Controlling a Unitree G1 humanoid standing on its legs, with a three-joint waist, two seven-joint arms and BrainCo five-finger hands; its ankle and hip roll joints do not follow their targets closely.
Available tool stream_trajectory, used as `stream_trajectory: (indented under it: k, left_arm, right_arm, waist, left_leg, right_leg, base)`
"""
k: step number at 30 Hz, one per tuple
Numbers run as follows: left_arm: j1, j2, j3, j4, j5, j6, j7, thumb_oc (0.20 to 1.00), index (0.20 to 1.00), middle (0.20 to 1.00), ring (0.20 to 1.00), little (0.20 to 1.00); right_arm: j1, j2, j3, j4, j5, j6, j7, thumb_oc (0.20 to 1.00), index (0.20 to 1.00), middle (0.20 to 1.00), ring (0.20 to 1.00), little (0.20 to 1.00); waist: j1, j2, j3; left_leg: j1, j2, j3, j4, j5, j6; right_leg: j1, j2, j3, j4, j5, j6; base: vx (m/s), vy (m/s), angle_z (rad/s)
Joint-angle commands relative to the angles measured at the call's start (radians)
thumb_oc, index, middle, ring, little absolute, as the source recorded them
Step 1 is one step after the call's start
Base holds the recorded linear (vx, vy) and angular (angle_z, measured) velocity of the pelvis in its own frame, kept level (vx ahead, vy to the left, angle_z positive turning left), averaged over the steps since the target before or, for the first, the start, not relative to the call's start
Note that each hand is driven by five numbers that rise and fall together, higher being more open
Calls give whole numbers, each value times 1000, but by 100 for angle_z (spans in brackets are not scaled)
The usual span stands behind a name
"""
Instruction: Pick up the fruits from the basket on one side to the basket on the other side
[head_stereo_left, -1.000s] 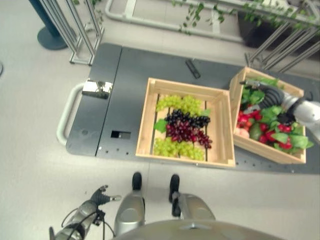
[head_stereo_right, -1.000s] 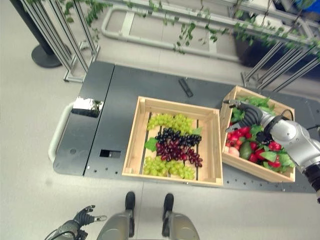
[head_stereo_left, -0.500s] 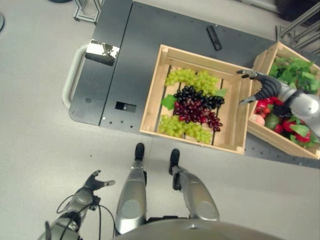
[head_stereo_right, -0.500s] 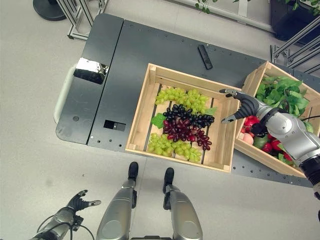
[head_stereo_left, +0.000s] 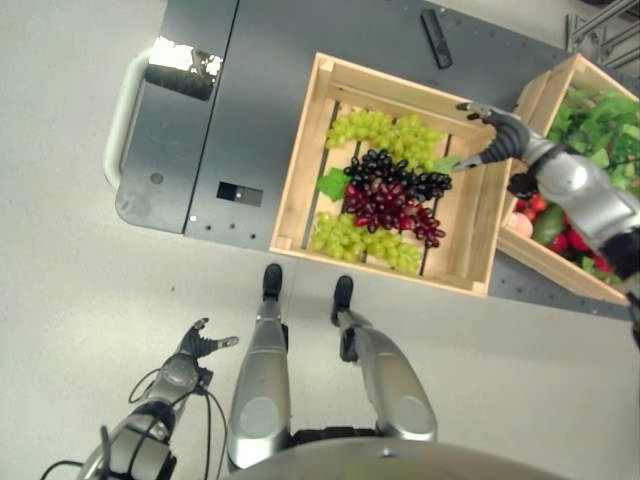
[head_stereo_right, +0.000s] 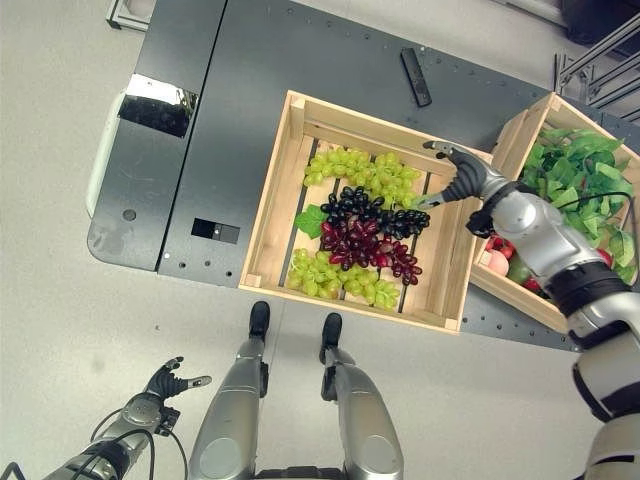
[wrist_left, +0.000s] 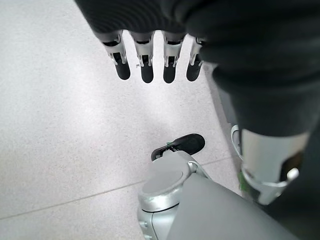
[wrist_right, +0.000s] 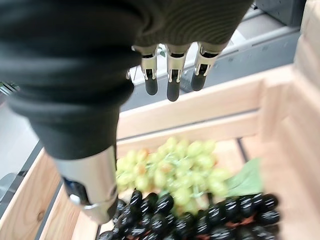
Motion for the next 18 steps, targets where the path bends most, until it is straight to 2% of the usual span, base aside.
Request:
stream_trajectory:
  k: [1, 3, 4, 6, 7, 11, 12, 18]
  left_arm:
    - [34, 4, 15, 18, -42, 8, 22, 1000, 1000, 1000, 1000, 1000]
    - [26, 2, 22, 28, -54, 10, 29, 1000, 1000, 1000, 1000, 1000]
    - [17, -1, 25, 44, -70, 12, 33, 1000, 1000, 1000, 1000, 1000]
    - [13, -3, 28, 47, -79, 13, 33, 1000, 1000, 1000, 1000, 1000]
    - [8, -6, 26, 39, -89, 13, 39, 1000, 1000, 1000, 1000, 1000]
    - [-7, -5, 26, 55, -98, 15, 48, 1000, 1000, 1000, 1000, 1000]
    - [-12, -4, 23, 54, -101, 16, 55, 1000, 1000, 1000, 1000, 1000]
    - [-23, 0, 18, 53, -112, 19, 67, 1000, 1000, 1000, 1000, 1000]
  right_arm:
    - [-73, 14, 23, 30, -26, 13, -52, 1000, 1000, 1000, 1000, 1000]
    - [-99, 63, 28, 72, -35, 20, -68, 1000, 1000, 1000, 1000, 1000]
    - [-129, 113, 49, 116, -58, 28, -75, 1000, 1000, 1000, 1000, 1000]
    - [-144, 134, 59, 134, -68, 32, -79, 1000, 1000, 1000, 1000, 1000]
    - [-174, 178, 81, 171, -96, 42, -88, 1000, 1000, 1000, 1000, 1000]
    - [-201, 248, 94, 214, -117, 48, -97, 1000, 1000, 1000, 1000, 1000]
    - [-217, 290, 104, 232, -125, 53, -102, 1000, 1000, 1000, 1000, 1000]
    - [-250, 373, 112, 296, -134, 61, -121, 1000, 1000, 1000, 1000, 1000]
  waist:
    - [26, -25, -11]
    - [32, -30, -6]
    - [39, -38, -1]
    - [41, -40, 1]
    - [49, -43, 6]
    - [59, -51, 14]
    - [64, -56, 17]
    - [79, -71, 26]
  left_leg:
    - [-42, -22, 7, 77, -13, 0]
    - [-45, -21, 8, 74, -10, 1]
    - [-49, -20, 8, 72, -9, 2]
    - [-50, -20, 8, 72, -9, 3]
    - [-54, -21, 7, 74, -10, 5]
    - [-61, -18, 6, 79, -11, 6]
    - [-67, -16, 4, 80, -12, 7]
    - [-94, -17, 0, 98, -16, 9]
  right_leg:
    - [-46, -15, 21, 22, 82, 83]
    - [-48, -13, 20, 18, 86, 83]
    - [-47, -12, 19, 11, 90, 85]
    - [-47, -12, 18, 9, 91, 84]
    - [-46, -11, 15, 5, 93, 84]
    - [-45, -10, 12, 0, 94, 85]
    - [-46, -9, 10, -5, 98, 86]
    - [-52, -7, 6, -16, 107, 89]
  base:
    - [-19, -22, -6]
    - [-3, -6, -2]
    - [0, 0, 0]
    - [2, -7, -2]
    - [0, 0, 0]
    - [-1, -5, 2]
    - [0, 0, 0]
    - [0, -1, 2]
